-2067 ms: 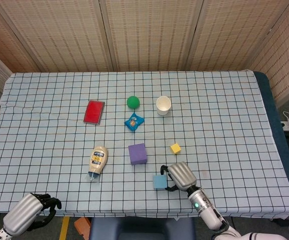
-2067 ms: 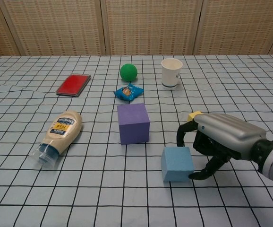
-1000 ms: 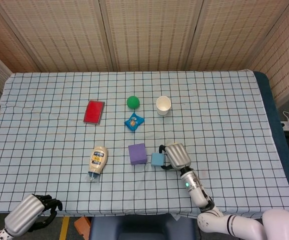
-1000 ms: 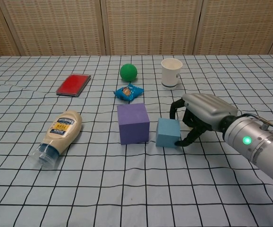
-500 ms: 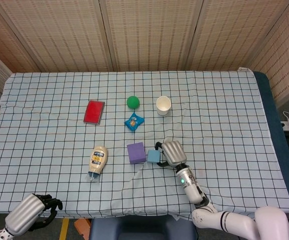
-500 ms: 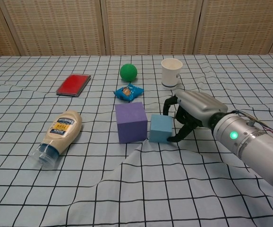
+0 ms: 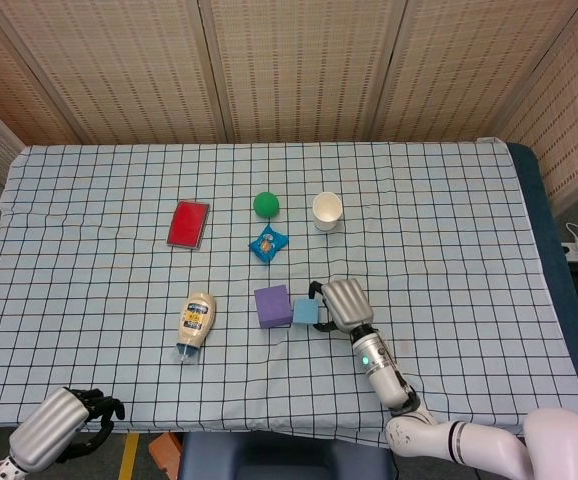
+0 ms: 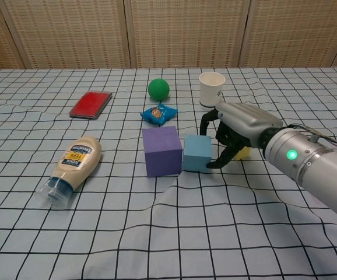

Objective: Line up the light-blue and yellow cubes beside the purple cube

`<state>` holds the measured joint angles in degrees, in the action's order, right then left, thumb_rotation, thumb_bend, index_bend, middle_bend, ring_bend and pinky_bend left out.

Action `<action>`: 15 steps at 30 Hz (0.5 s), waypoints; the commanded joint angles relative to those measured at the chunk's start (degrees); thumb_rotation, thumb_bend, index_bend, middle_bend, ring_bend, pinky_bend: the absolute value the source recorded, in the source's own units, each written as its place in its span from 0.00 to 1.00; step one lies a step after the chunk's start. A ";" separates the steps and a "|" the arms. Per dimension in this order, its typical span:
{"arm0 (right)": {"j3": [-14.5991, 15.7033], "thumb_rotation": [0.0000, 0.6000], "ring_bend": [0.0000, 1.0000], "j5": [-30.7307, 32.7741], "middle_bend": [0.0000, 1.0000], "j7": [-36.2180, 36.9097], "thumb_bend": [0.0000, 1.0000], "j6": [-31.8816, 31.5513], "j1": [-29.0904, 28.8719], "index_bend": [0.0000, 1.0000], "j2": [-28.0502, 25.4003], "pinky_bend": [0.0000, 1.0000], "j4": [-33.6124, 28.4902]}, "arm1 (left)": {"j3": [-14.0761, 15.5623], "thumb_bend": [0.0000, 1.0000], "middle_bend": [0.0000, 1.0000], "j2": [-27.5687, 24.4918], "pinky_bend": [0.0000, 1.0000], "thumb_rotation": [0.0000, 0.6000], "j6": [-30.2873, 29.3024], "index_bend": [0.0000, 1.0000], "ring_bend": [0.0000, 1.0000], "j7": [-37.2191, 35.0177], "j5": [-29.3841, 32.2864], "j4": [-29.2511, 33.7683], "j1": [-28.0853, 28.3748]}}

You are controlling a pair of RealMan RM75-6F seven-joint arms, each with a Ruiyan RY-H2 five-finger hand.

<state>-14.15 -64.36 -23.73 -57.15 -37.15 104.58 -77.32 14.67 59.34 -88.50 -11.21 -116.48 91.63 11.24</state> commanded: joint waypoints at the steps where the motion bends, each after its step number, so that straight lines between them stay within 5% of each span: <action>1: -0.49 1.00 0.83 1.92 0.94 -1.08 0.02 0.92 -0.76 0.64 -0.31 0.89 -0.69 | 0.05 0.52 0.61 0.03 0.78 1.00 0.17 0.49 0.56 0.03 -0.01 -0.02 0.05; 15: -0.79 1.00 0.83 4.88 0.94 -1.87 0.02 2.63 -3.79 0.64 2.05 0.89 3.19 | -0.07 0.52 0.61 0.15 0.78 1.00 0.36 0.49 0.56 0.01 0.35 -0.12 0.08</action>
<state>-14.97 -59.58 -25.68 -54.63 -40.83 106.50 -74.25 14.59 59.48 -88.13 -11.21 -116.12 91.52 11.32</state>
